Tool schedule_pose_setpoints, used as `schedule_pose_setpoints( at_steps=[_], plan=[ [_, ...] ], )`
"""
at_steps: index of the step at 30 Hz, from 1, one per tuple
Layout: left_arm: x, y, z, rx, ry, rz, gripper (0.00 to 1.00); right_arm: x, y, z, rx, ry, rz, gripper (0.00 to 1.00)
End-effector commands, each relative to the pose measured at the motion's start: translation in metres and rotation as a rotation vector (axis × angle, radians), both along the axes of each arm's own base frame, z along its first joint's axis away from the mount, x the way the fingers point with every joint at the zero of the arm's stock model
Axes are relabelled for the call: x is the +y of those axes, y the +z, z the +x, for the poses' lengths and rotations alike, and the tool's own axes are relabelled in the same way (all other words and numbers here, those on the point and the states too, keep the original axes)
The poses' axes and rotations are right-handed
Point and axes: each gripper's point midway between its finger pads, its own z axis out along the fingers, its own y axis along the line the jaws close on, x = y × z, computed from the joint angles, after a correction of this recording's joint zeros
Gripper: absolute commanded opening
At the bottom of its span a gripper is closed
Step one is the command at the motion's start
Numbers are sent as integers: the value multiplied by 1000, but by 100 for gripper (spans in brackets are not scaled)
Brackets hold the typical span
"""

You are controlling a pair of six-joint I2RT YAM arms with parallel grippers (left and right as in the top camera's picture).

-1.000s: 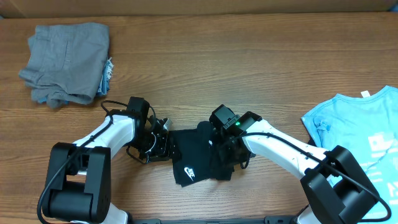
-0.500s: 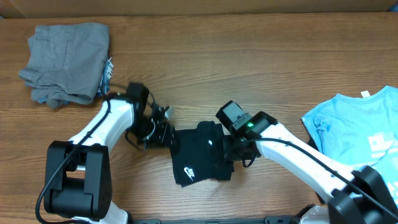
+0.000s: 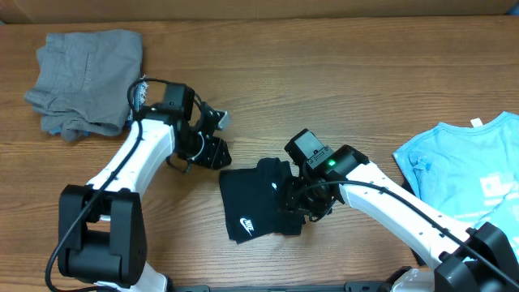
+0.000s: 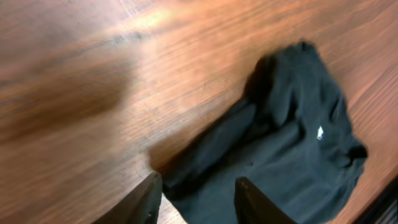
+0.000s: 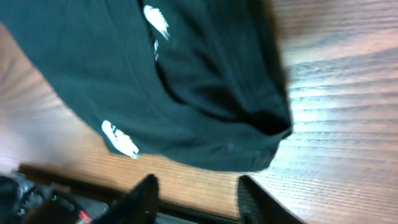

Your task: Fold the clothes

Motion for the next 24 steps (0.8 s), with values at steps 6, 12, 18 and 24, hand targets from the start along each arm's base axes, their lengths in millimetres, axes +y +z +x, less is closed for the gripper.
schedule_pose_setpoints(
  at_steps=[6,12,18,24],
  plan=[
    [-7,-32,-54,211,-42,-37,4,14,2,3,55,-119,36,47],
    [5,-35,-90,363,-24,11,4,19,-21,-4,143,-220,56,34],
    [12,-33,-90,395,32,11,5,18,-52,-19,249,-296,48,27],
    [13,-19,-71,370,70,-31,15,42,-70,7,223,-392,145,18]
  ],
)
